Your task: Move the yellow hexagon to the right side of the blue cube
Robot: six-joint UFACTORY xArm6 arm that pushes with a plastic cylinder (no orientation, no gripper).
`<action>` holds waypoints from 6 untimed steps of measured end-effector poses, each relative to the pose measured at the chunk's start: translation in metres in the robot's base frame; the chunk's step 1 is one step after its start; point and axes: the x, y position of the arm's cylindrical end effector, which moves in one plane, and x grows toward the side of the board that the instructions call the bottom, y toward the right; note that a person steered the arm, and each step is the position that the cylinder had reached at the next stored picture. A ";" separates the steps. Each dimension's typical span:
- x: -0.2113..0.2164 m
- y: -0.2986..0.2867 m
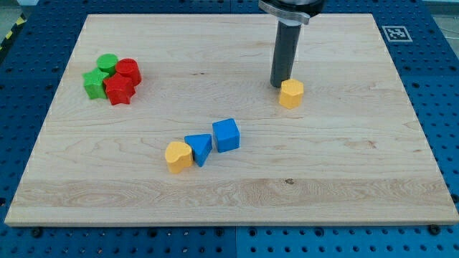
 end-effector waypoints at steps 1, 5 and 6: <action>-0.007 0.012; -0.026 0.067; -0.010 0.067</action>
